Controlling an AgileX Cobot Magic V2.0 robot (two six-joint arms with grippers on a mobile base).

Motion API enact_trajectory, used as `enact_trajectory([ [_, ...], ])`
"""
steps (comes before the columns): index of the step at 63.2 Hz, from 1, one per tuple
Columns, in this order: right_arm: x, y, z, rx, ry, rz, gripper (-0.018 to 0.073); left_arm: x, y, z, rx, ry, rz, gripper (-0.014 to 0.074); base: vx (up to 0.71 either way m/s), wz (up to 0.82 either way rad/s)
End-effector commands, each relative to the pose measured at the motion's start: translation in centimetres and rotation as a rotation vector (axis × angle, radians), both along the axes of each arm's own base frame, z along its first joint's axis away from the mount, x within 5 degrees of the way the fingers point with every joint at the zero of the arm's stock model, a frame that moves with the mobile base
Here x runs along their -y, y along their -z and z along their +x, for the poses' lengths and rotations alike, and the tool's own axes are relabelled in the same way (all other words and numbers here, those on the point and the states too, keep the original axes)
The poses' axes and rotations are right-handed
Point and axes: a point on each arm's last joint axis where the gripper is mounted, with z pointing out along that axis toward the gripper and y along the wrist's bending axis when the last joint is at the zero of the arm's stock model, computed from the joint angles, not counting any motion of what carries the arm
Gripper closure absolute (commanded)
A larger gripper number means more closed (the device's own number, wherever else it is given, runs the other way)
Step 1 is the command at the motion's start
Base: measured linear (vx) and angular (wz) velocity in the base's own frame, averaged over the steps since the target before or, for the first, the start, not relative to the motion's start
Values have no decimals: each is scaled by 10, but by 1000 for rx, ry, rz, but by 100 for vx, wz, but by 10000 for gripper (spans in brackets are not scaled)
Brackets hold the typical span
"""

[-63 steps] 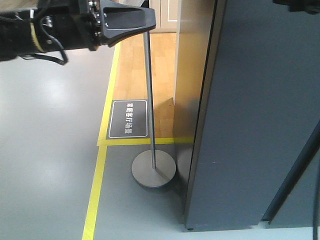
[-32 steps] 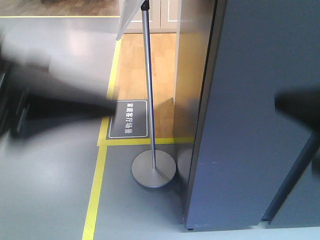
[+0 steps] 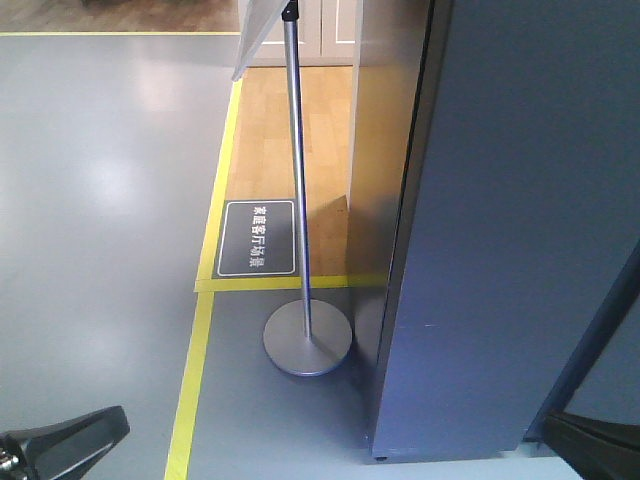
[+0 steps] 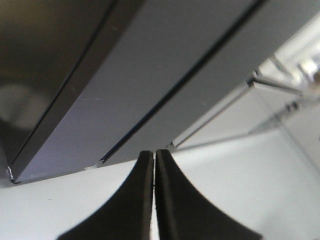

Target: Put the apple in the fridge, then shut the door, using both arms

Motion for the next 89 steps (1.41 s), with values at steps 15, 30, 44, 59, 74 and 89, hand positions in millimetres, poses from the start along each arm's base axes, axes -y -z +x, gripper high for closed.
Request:
enact_trajectory([
  [15,-3,-8,-1,9,-22,40,566,-1,-12,5,-65,-97,-258,604,0,0],
  [30,-3,-8,-1,9,-22,40,566,8,-28,-3,-70,31,-485,604,0,0],
  [44,-3,-8,-1,9,-22,40,566,1,-35,4,-112,-76,-665,604,0,0],
  [59,-3,-8,-1,9,-22,40,566,-7,-29,9,-64,-183,-661,604,0,0],
  [74,-3,-8,-1,9,-22,40,566,-27,14,11,209,-315,81,604,0,0],
  [89,-3,-8,-1,9,-22,40,566,-41,43,-1,305,-303,481,604,0,0],
])
